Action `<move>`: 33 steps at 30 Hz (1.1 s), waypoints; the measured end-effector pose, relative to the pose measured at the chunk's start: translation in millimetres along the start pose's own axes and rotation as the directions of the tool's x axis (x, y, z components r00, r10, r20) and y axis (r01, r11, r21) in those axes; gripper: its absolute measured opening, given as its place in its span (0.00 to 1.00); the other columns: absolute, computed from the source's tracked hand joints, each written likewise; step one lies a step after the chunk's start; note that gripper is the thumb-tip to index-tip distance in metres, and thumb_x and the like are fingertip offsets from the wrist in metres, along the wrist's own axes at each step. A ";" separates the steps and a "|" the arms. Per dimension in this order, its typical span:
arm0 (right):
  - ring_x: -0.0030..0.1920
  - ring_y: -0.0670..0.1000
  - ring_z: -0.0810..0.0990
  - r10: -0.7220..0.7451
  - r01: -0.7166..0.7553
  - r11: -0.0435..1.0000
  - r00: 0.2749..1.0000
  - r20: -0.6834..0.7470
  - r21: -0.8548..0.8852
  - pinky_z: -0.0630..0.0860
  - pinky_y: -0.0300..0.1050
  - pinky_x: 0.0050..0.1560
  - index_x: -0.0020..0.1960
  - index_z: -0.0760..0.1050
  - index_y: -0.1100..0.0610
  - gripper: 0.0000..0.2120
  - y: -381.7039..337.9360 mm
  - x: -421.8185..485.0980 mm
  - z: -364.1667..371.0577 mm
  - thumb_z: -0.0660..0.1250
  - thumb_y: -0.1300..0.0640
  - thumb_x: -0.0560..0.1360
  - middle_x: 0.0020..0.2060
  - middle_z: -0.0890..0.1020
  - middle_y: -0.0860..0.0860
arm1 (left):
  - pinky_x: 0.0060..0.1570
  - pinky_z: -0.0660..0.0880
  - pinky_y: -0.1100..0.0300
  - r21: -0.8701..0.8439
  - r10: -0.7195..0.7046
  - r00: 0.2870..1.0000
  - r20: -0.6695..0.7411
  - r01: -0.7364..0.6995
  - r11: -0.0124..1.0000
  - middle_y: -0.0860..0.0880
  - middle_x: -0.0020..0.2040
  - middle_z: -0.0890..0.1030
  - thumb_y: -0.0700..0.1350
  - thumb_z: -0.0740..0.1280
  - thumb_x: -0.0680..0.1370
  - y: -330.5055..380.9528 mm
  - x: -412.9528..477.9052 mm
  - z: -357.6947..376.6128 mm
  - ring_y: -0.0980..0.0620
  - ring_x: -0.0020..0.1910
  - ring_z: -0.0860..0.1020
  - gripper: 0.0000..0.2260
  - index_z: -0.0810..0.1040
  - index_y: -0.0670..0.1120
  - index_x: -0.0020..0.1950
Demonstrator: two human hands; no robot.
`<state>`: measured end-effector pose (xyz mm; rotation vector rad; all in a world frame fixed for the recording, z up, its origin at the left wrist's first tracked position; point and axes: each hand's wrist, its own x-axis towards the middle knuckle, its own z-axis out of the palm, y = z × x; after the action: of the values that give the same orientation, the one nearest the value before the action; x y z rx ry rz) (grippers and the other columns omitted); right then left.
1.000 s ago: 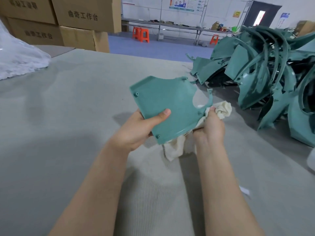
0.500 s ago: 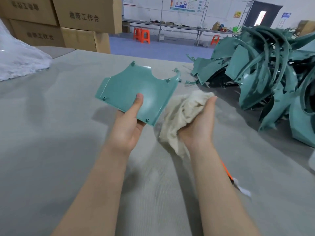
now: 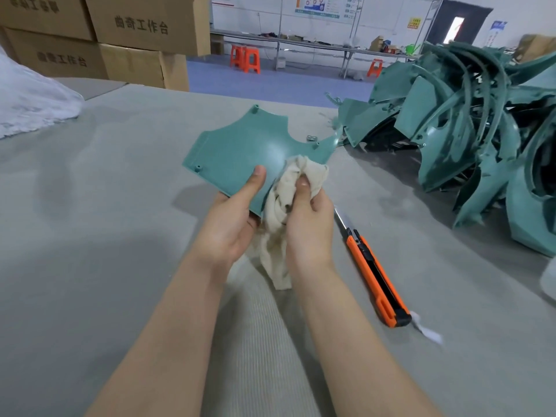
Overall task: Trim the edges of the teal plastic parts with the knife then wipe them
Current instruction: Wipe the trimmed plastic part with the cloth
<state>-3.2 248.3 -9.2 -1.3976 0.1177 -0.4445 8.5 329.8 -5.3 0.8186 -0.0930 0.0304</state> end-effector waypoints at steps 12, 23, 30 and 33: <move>0.24 0.47 0.78 0.331 -0.286 0.864 0.943 -0.039 0.414 0.75 0.38 0.26 0.36 0.75 0.59 0.12 -4.5 43.1 -41.6 0.64 0.61 0.78 0.23 0.78 0.49 | 0.46 0.80 0.60 0.267 -0.132 0.981 0.142 0.090 0.959 0.53 0.51 0.85 0.46 0.69 0.68 2.0 -4.2 -16.5 0.54 0.51 0.83 0.14 0.80 0.48 0.53; 0.31 0.49 0.83 0.482 -0.343 0.730 0.871 -0.091 0.591 0.80 0.45 0.36 0.43 0.79 0.58 0.12 -3.8 60.1 -72.6 0.65 0.51 0.79 0.33 0.84 0.51 | 0.52 0.79 0.57 0.013 -0.049 0.985 0.165 0.048 0.999 0.48 0.59 0.82 0.43 0.67 0.72 19.0 -6.1 -22.3 0.51 0.57 0.80 0.17 0.77 0.45 0.61; 0.30 0.47 0.77 0.343 -0.422 0.768 0.906 0.247 0.482 0.74 0.40 0.30 0.42 0.74 0.56 0.15 -13.7 42.4 -56.1 0.61 0.47 0.81 0.32 0.77 0.50 | 0.44 0.79 0.61 -0.096 0.039 0.999 -0.010 -0.040 0.995 0.51 0.53 0.84 0.44 0.69 0.70 11.0 -3.6 -15.1 0.55 0.52 0.82 0.16 0.78 0.47 0.58; 0.33 0.46 0.82 0.328 -0.407 0.850 0.906 0.267 0.334 0.76 0.41 0.35 0.38 0.81 0.54 0.16 -15.4 37.9 -50.9 0.63 0.47 0.79 0.32 0.82 0.48 | 0.44 0.79 0.61 -0.077 0.067 0.998 -0.004 -0.067 0.995 0.51 0.54 0.84 0.44 0.69 0.72 9.6 -3.9 -15.0 0.55 0.52 0.82 0.15 0.78 0.47 0.58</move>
<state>10.6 185.7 3.2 -0.9917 0.1245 0.0044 5.1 347.3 -8.8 0.7377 -0.1195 0.0904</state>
